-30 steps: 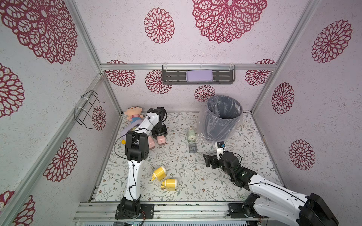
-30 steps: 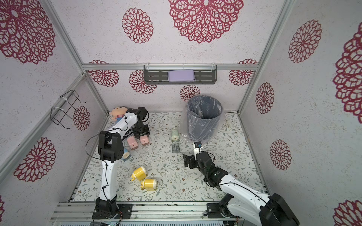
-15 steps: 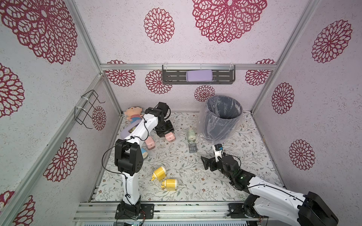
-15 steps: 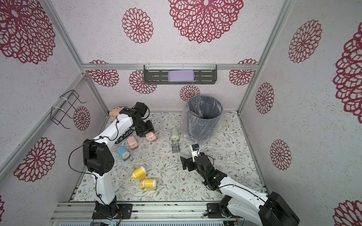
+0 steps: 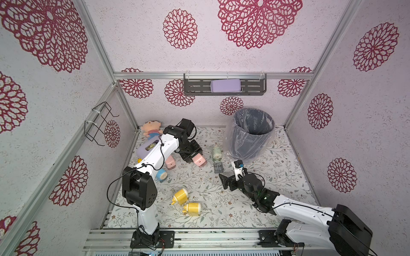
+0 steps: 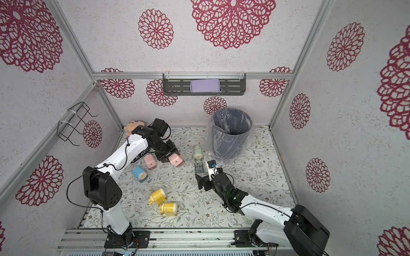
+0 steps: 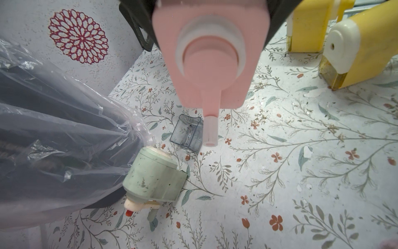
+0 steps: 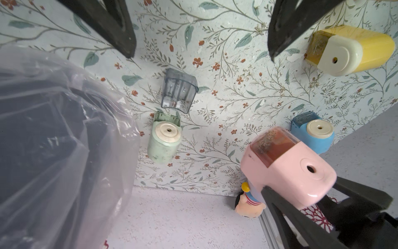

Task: Take out the pencil sharpener tray and clean the shavings
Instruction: Pick up the pencil sharpener from the center of the board.

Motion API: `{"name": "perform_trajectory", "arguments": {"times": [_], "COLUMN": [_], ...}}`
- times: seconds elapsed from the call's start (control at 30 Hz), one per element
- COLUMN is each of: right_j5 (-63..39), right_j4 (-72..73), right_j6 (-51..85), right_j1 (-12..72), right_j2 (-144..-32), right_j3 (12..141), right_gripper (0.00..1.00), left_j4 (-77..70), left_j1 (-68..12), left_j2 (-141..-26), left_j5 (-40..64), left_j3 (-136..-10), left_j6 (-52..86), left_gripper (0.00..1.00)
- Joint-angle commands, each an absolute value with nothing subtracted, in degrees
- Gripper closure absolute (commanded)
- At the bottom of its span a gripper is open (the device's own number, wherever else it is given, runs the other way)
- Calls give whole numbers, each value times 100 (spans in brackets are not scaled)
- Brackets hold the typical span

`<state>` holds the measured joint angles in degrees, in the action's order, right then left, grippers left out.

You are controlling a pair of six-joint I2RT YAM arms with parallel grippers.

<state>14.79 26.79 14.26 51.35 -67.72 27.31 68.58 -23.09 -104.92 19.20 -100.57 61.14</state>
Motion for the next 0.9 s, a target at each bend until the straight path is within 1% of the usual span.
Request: {"name": "perform_trajectory", "arguments": {"times": [0.0, 0.17, 0.37, 0.43, 0.57, 0.6, 0.73, 0.87], "right_j5": [1473, 1746, 1810, 1843, 1747, 1738, 1614, 1641], "right_j4": [3251, 3963, 4477, 4657, 4673, 4704, 5005, 5178], "right_j6": [775, 50, -392, -519, -727, -745, -778, -773], "right_j1": [5291, 5677, 5862, 5896, 5983, 6009, 6069, 6125], "right_j2": [-7102, -7735, -8398, -8579, -8933, -8997, -9261, -9445], "right_j3": [2948, 3118, 3430, 3512, 3814, 3863, 3907, 3969], "right_gripper": [1, 1, 1, 4, 16, 18, 19, 23], "left_j4": [7180, 7448, 7403, 7383, 7291, 7266, 7225, 7198], "left_j1": [-2298, -2308, -2312, -2312, -2312, -2313, -2312, -2319], "left_j2": [-10380, -10449, -10398, -10381, -10333, -10323, -10314, -10319], "left_j5": [2209, 2188, 2153, 2153, 2142, 2144, 2134, 2108], "left_j3": [-10028, -9998, -9864, -9827, -9726, -9696, -9614, -9570], "left_j6": [6328, 6284, 6361, 6368, 6424, 6440, 6443, 6460], "left_gripper": [100, 100, 100, 100, 100, 100, 100, 100]}}
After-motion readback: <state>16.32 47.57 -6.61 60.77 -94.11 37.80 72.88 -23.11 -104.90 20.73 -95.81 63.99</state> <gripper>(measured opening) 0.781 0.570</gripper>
